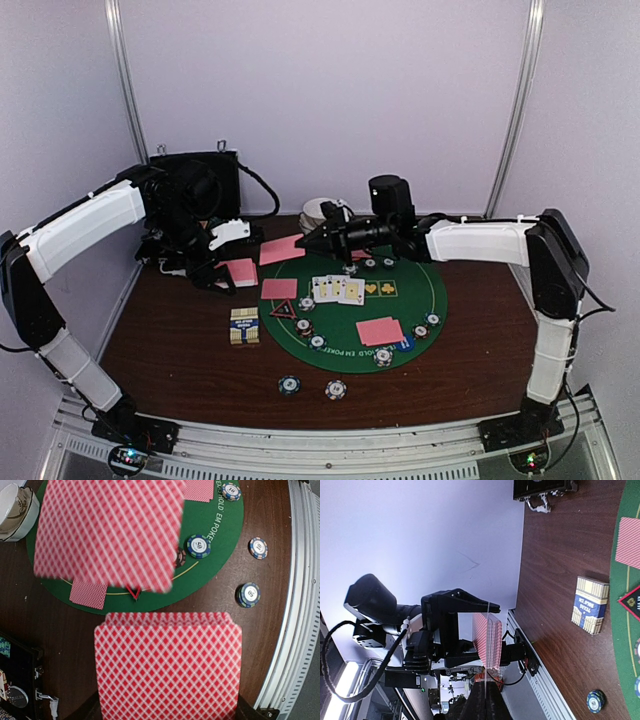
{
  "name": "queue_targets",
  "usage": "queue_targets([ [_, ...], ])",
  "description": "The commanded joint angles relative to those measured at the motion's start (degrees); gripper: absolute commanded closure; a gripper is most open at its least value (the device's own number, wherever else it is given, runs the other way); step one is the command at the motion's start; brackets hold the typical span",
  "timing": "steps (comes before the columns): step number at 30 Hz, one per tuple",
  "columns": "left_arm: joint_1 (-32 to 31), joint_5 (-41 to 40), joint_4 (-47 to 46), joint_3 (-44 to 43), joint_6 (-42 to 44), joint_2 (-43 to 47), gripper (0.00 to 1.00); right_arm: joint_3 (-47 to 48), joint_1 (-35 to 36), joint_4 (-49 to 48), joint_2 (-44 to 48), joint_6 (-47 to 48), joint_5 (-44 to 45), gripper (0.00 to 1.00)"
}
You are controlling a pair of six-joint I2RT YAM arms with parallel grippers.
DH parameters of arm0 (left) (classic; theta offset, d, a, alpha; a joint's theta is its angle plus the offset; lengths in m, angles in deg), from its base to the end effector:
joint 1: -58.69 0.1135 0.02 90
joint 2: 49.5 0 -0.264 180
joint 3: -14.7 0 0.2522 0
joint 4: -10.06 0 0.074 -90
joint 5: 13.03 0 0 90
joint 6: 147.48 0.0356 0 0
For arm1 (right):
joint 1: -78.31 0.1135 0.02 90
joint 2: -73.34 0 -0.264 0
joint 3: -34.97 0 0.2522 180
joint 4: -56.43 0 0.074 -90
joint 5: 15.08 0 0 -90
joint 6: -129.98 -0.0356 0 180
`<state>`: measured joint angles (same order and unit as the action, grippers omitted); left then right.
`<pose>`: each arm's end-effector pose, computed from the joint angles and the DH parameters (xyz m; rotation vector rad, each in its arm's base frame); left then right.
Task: Distribute texas hold em gaming equipment
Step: Pick up the poker card from the face-down deck piles, then place the poker card in the community card area.
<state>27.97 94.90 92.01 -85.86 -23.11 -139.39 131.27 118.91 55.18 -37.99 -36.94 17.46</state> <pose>0.2540 -0.1637 0.3220 1.5543 2.3014 -0.4232 0.3222 0.3157 0.2718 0.2045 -2.2883 -2.0155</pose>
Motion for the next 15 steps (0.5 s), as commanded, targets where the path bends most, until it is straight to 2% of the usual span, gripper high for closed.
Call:
queue_targets([
  [1, 0.40, 0.09, -1.08, -0.48, 0.32, 1.93, 1.00, -4.25, -4.26, -1.79, 4.80, 1.76, -1.02, 1.00],
  [7, 0.44, 0.06, -1.11, -0.38, 0.34, 2.17, 1.00, -9.23, -11.97, 9.43, 6.98, 12.92, -0.69, 1.00],
  [12, 0.40, -0.08, -1.11, -0.37, 0.32, 2.43, 1.00, -7.62, -17.91, 28.18, 6.18, 28.87, 2.80, 1.00],
  [15, 0.40, -0.18, -1.09, -0.38, 0.31, 2.51, 1.00, -6.86, -20.46, 35.09, 5.25, 35.70, 5.83, 1.00],
])
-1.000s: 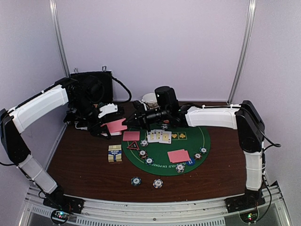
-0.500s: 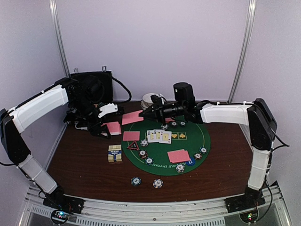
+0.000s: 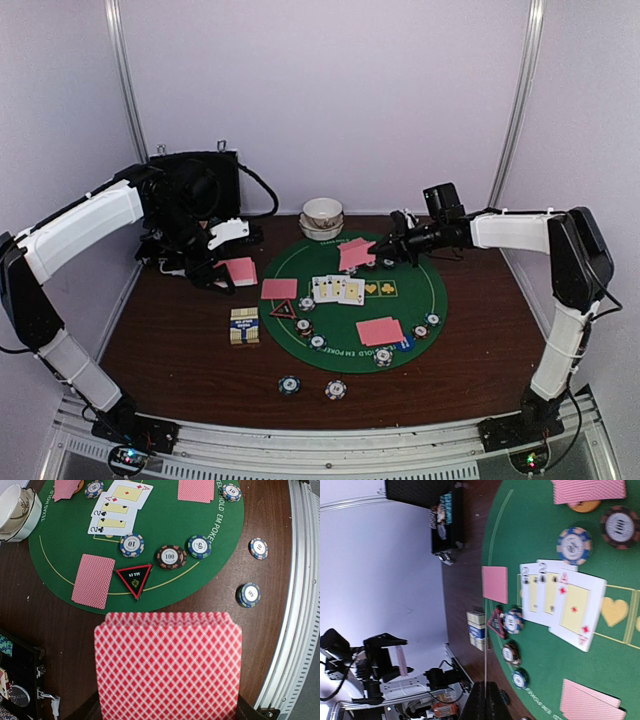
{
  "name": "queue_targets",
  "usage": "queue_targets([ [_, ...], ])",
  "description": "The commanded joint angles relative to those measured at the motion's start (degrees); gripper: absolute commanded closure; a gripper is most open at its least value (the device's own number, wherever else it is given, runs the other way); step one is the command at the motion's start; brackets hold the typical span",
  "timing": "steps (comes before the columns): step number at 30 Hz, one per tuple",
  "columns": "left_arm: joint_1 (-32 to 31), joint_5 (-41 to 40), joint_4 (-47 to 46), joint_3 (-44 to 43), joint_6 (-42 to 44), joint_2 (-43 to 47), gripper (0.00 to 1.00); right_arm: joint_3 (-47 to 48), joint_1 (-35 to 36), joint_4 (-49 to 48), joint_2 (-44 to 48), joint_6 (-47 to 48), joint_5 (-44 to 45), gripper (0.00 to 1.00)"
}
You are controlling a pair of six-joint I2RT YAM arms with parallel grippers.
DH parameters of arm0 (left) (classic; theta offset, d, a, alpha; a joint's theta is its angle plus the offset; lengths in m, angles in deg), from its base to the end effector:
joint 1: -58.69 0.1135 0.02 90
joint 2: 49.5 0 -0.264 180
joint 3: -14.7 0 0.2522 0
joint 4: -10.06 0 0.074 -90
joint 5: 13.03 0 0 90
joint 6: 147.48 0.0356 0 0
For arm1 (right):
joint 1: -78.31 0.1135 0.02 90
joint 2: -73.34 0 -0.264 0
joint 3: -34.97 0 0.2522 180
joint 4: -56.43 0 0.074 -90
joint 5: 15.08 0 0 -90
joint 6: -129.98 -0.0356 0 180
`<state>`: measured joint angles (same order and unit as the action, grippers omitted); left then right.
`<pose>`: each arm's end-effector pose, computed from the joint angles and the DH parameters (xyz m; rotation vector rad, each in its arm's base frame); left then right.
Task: Distribute texas hold em gaming equipment
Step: Place the poker card in the community card area.
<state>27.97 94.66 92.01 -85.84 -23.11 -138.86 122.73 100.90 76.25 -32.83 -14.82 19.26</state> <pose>0.2524 -0.1626 0.3245 1.5508 2.2944 -0.4156 0.3642 0.1834 0.2292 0.0763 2.5173 1.7453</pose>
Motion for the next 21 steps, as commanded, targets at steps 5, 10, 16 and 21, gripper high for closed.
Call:
queue_targets([
  [5, 0.40, 0.27, -0.95, -0.57, 0.35, 1.89, 1.00, 1.69, -4.78, 15.79, -2.11, 17.38, 6.37, 1.00],
  [10, 0.40, 0.38, -0.81, -0.67, 0.30, 1.90, 1.00, 3.49, -5.10, 15.65, -5.64, 18.56, 7.06, 1.00],
  [16, 0.44, 0.35, -0.68, -0.56, 0.35, 2.11, 1.00, 5.74, -5.65, 14.90, -9.19, 18.81, 7.66, 1.00],
  [21, 0.40, 0.58, -0.59, -0.49, 0.35, 2.09, 1.00, 7.22, -6.05, 14.68, -11.37, 19.06, 7.26, 1.00],
])
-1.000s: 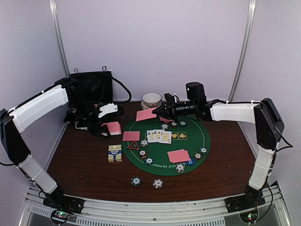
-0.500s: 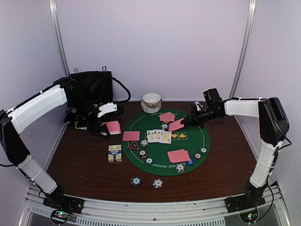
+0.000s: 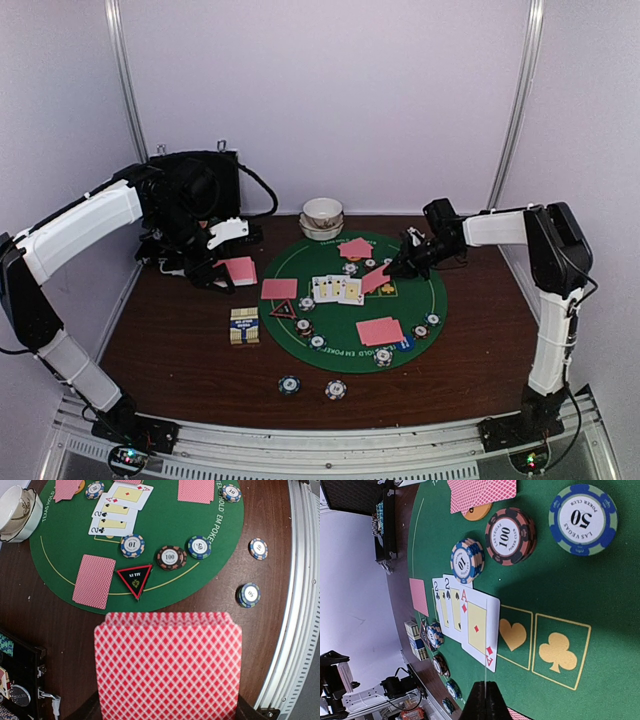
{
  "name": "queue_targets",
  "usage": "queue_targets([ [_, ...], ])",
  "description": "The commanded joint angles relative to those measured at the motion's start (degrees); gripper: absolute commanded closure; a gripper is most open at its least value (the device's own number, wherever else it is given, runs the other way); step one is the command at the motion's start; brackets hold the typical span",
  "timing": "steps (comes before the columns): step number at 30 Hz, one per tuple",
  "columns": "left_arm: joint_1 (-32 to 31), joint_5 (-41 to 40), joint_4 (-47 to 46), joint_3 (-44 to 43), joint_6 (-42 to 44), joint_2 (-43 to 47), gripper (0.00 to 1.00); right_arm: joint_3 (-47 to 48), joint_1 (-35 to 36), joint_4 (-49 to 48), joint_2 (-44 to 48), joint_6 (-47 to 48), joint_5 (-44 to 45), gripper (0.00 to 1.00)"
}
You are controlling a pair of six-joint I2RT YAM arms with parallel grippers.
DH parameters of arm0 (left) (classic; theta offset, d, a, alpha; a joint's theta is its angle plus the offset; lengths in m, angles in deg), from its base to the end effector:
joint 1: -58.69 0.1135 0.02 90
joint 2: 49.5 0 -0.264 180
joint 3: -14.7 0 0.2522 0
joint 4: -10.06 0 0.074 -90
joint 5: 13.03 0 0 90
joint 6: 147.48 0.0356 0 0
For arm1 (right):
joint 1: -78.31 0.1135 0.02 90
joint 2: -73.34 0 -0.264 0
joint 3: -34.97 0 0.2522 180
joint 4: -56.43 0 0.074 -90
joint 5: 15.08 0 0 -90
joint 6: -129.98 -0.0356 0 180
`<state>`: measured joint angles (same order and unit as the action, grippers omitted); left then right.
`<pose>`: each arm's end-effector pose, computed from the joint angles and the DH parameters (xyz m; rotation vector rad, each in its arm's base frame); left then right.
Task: Distribute texas hold em gaming equipment
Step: Place the poker card in the community card area.
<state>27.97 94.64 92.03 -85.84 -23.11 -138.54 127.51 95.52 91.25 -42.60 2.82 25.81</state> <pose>0.2513 -0.1619 0.3260 1.5489 2.2897 -0.4142 0.3915 0.1494 0.1680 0.1210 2.7021 1.4389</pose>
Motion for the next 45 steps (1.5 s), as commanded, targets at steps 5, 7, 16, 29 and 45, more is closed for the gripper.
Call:
queue_targets([
  [5, 0.40, 0.92, -0.60, -0.66, 0.35, 1.65, 1.00, 3.86, -0.86, 0.81, -3.66, 2.58, 0.56, 1.00],
  [7, 0.40, 0.89, -0.58, -0.74, 0.35, 1.53, 1.00, 4.40, -0.93, 1.76, -4.17, 3.43, 0.90, 1.00],
  [16, 0.40, 1.02, -0.44, -0.84, 0.35, 1.57, 1.00, 7.42, -0.95, 8.11, -5.57, 8.29, 5.30, 1.00],
  [29, 0.40, 1.10, -0.26, -1.11, 0.35, 1.54, 1.00, 10.60, -0.80, 13.96, -6.81, 12.00, 10.97, 0.85],
  [45, 0.40, 1.06, 0.09, -1.13, 0.51, 1.75, 1.00, 13.60, 0.66, 18.77, -5.52, 14.75, 15.78, 0.58],
])
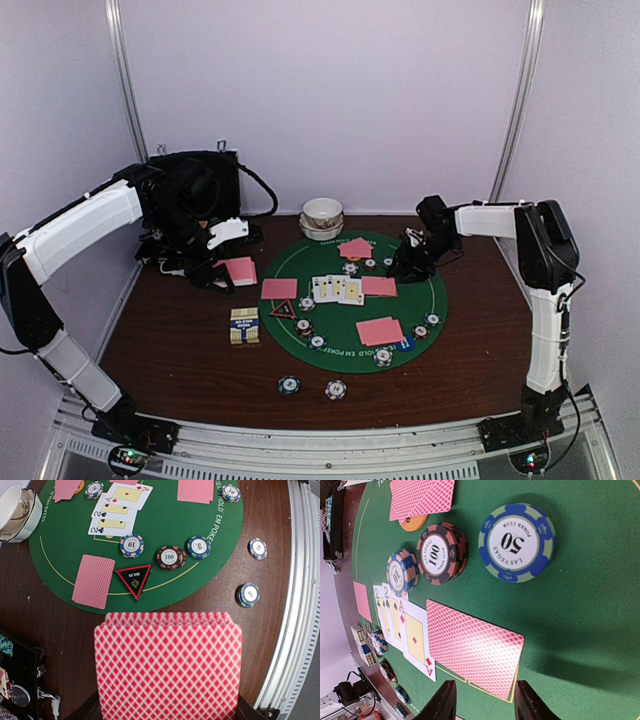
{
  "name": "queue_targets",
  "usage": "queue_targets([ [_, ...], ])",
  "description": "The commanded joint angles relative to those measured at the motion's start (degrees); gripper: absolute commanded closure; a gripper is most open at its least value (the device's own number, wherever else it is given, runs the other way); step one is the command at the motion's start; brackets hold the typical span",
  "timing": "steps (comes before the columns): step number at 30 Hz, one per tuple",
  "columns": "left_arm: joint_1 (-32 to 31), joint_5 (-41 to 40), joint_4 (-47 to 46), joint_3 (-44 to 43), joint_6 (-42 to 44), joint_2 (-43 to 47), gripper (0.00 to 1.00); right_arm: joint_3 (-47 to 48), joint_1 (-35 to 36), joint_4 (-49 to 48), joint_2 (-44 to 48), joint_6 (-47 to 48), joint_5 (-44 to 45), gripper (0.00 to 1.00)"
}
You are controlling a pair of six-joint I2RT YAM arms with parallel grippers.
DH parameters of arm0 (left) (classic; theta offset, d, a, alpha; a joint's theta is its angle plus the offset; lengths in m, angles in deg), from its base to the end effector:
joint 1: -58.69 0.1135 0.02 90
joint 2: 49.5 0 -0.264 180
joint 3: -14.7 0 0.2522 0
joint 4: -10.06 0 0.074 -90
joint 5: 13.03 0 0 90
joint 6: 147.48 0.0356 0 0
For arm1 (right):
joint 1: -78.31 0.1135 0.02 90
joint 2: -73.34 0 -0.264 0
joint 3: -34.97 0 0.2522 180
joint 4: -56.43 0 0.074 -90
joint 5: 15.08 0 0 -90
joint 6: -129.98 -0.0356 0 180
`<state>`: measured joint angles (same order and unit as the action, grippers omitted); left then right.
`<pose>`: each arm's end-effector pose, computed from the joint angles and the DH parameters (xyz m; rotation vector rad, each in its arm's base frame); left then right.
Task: Distribute texas hold em gaming equipment
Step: Place the poker card in the community card area.
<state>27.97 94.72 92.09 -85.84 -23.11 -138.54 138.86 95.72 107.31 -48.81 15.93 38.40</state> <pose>0.2512 -0.1619 0.3260 1.5494 2.2902 -0.4163 0.4102 0.1508 0.1621 -0.0077 2.8465 1.0619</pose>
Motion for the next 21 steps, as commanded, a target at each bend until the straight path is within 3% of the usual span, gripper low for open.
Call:
queue_targets([
  [1, 0.40, 0.95, 0.02, -1.11, 0.46, 1.76, 1.00, 2.44, 0.44, 2.93, 1.28, 1.72, 3.51, 0.58],
  [9, 0.40, 1.23, 0.05, -1.44, 0.52, 1.28, 1.00, 2.98, 5.68, 0.27, 11.51, -2.25, 3.37, 0.37],
  [12, 0.40, 1.19, -0.05, -1.55, 0.52, 1.10, 1.00, 4.48, 9.52, -0.11, 13.57, -4.31, 2.91, 0.22],
  [19, 0.40, 0.69, -1.40, -0.38, 0.30, 1.43, 1.00, 3.15, 19.36, -13.21, 15.75, -16.50, -2.92, 0.02],
  [21, 0.40, 0.69, -1.41, -0.34, 0.26, 1.45, 1.00, 3.17, 21.71, -17.97, 15.27, -21.16, -4.81, 0.00],
])
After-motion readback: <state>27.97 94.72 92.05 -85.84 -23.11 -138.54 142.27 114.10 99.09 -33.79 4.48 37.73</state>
